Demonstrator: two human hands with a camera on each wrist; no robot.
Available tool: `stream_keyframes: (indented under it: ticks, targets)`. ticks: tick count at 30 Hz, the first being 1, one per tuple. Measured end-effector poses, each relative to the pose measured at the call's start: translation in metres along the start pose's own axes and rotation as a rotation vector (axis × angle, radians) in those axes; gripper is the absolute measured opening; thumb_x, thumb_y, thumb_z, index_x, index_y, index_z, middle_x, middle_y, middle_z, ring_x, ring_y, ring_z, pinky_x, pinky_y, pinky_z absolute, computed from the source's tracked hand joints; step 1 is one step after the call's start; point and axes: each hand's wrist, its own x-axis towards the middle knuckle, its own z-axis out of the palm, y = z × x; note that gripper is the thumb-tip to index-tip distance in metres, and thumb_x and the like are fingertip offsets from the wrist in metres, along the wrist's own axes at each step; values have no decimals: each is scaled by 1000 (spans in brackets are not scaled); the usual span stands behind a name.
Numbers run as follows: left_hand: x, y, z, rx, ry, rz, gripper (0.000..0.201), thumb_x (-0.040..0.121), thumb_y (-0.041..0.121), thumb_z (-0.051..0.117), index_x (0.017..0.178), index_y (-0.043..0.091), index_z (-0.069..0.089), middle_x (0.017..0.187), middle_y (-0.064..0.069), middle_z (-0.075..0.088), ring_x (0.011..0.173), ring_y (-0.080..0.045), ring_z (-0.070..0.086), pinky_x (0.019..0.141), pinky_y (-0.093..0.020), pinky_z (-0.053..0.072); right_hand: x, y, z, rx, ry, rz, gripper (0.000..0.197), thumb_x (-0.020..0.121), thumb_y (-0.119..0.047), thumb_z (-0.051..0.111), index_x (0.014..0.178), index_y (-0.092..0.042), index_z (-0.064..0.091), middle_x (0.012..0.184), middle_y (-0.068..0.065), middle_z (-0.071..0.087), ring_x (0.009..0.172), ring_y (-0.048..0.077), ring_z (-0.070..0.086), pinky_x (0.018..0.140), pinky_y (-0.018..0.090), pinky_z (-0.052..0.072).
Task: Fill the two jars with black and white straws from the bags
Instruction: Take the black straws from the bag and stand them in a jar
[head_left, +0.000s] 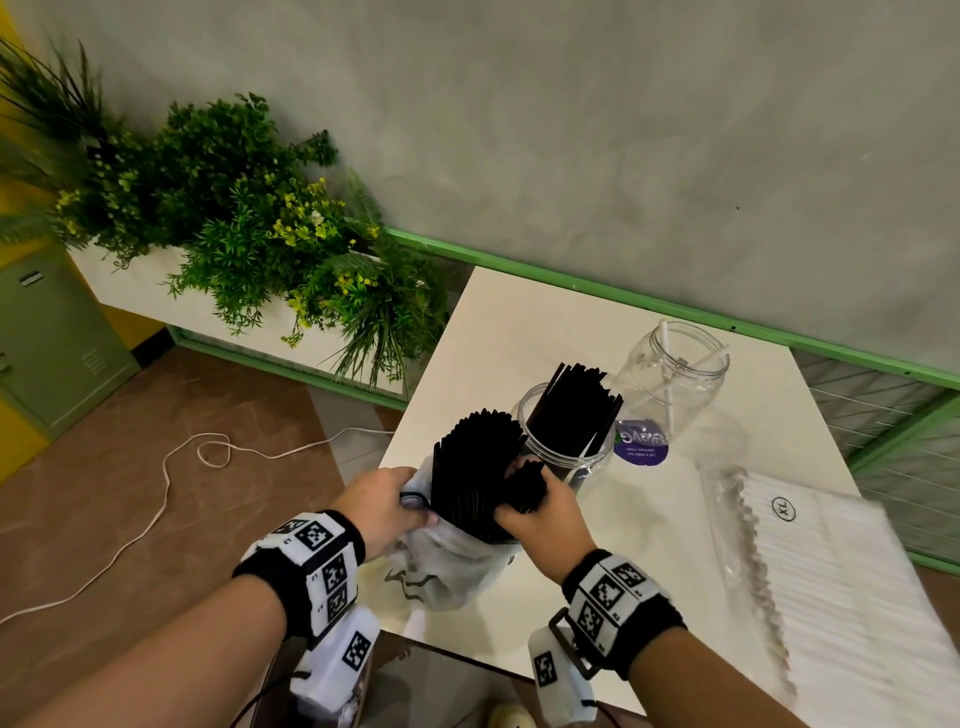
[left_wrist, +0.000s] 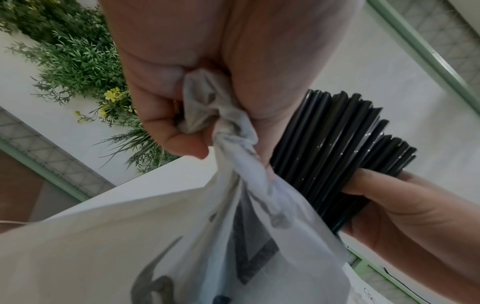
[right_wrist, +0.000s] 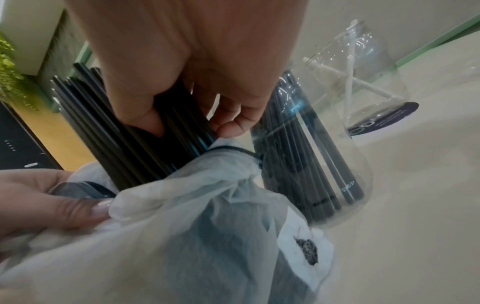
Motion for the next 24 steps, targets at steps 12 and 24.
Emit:
stream_keyframes:
  ticks: [12, 24]
  targets:
    - [-4, -4, -2, 32, 15, -2, 22, 77, 30, 74, 81, 16, 57, 82, 0, 64, 82, -20, 60, 68, -29, 44, 6, -34, -8, 181, 176, -45, 11, 87, -6, 63, 91, -15, 59, 85, -3, 67, 79, -1, 63, 78, 16, 49]
    - [-5, -9, 2, 9, 29, 6, 24, 79, 31, 71, 93, 13, 63, 87, -1, 67, 83, -19, 61, 69, -29, 45, 16, -73, -28, 349, 398, -247, 49, 80, -2, 53, 109, -40, 44, 93, 5, 68, 85, 31, 66, 91, 53, 50]
